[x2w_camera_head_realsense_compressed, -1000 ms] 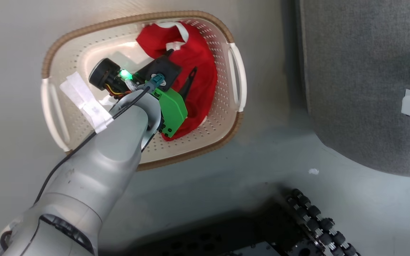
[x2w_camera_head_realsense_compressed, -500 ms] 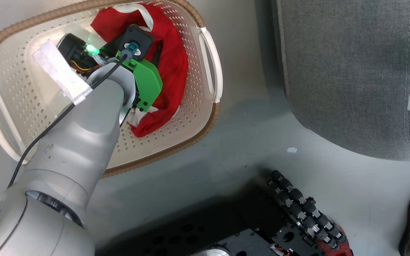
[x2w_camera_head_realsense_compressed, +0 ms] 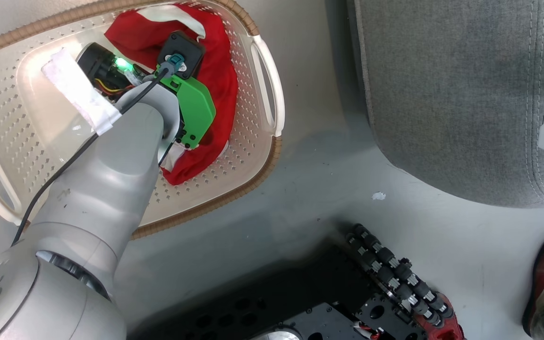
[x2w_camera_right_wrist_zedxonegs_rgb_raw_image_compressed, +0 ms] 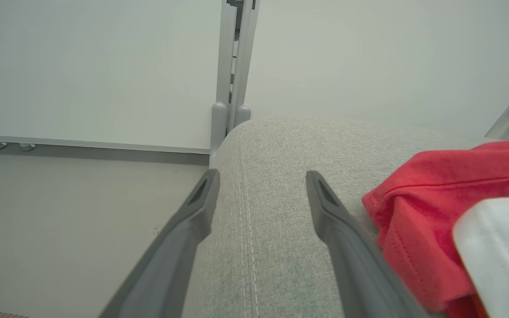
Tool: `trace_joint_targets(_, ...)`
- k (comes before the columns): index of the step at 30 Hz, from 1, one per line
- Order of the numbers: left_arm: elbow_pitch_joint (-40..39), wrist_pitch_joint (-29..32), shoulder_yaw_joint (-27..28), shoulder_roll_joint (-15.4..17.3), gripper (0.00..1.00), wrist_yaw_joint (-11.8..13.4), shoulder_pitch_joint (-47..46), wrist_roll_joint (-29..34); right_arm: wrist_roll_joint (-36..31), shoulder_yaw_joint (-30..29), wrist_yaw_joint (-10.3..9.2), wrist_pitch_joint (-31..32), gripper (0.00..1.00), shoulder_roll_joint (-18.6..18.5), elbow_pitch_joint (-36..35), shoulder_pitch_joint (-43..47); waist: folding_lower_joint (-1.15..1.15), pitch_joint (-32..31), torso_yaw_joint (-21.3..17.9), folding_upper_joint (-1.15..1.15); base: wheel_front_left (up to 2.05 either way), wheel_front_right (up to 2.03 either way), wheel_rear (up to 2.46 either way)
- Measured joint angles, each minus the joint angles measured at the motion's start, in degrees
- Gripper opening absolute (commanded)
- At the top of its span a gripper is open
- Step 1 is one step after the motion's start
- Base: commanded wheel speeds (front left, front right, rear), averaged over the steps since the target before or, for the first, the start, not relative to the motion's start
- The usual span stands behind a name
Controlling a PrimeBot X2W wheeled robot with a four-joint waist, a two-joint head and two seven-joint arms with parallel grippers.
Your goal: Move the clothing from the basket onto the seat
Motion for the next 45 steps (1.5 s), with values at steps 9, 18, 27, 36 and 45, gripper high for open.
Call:
trace_joint_targets(9,-2.2,-2.7,0.1,0.0,0.00,-0.2,3.3,-2.7,-0.8,0.5,0.00,0.0,1.00,0.3,1.2,-0.2,0.00,-3.4,0.9,0.00,0.00,0.00,0.00)
trace_joint_targets(18,-12.7,-3.2,1.7,0.1,0.00,-0.2,11.6,-4.1,-2.3,2.1,0.00,0.0,1.00,-0.1,3.7,2.0,0.00,-11.3,4.2,0.00,0.00,0.00,0.00)
trace_joint_targets(27,-23.5,-3.2,8.6,1.1,0.00,0.1,22.7,-0.9,-3.7,4.8,0.00,0.0,1.00,0.1,6.4,5.8,0.00,-21.2,8.3,0.00,0.00,0.00,0.00)
trace_joint_targets(36,-33.6,-3.2,15.4,0.7,0.00,0.1,33.8,3.2,-3.1,8.7,0.00,0.0,1.00,1.1,11.4,14.5,-0.01,-33.1,11.4,0.00,0.00,0.00,0.00)
trace_joint_targets(45,-40.2,-3.2,18.4,0.4,0.00,-0.2,40.5,5.6,-2.5,12.3,0.00,0.0,1.00,2.1,15.7,23.4,-0.01,-45.5,13.5,0.00,0.00,0.00,0.00)
